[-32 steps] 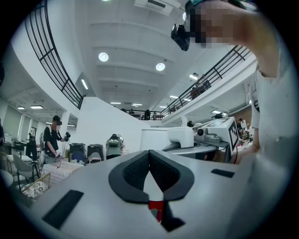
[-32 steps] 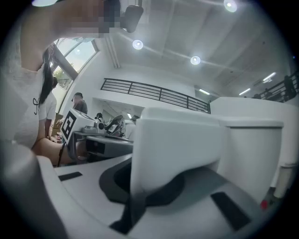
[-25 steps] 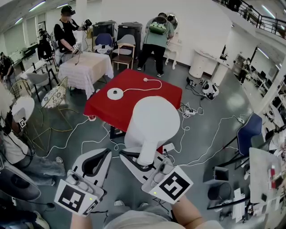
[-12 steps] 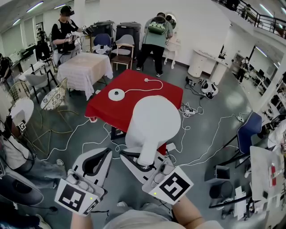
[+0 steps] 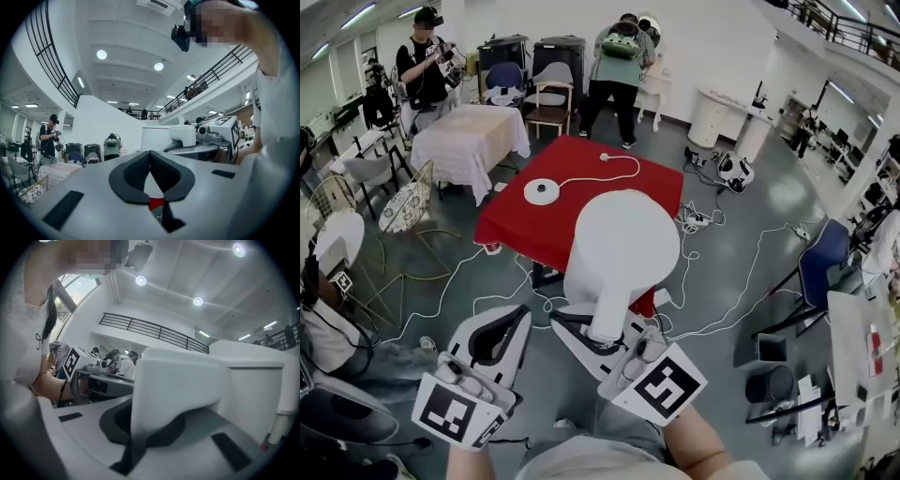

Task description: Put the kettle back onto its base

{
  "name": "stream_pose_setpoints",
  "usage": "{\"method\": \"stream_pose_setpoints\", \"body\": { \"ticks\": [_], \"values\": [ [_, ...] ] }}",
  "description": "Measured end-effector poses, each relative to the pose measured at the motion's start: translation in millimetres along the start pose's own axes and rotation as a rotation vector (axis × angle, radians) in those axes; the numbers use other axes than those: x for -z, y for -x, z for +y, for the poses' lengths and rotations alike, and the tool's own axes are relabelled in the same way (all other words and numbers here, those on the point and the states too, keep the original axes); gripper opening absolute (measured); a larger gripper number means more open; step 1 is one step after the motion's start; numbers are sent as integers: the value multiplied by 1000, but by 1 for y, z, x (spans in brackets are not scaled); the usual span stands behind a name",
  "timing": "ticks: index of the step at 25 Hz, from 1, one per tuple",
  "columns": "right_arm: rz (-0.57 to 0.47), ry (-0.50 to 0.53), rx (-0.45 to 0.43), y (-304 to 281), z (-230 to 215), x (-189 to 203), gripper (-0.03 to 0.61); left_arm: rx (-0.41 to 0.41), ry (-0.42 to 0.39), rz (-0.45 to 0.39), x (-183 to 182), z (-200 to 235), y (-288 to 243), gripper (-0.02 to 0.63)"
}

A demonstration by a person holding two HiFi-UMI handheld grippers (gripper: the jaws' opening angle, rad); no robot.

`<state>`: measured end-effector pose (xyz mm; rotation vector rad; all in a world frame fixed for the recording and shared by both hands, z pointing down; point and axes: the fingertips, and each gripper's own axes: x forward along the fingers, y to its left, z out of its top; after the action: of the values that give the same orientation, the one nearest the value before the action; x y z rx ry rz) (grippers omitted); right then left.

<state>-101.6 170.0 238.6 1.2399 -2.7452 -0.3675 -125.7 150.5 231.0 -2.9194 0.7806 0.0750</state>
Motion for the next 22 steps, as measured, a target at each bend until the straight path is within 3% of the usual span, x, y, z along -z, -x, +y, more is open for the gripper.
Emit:
{"method": "stream_pose_setpoints", "body": {
  "ticks": [10,22],
  "values": [
    [-13,-14,-60,-15,-72,24,8,-38,1,21,14,26,-77,11],
    [-57,3,-248,-34,-177,46,7,-212,1,17,22,66,-178,11]
  ]
}}
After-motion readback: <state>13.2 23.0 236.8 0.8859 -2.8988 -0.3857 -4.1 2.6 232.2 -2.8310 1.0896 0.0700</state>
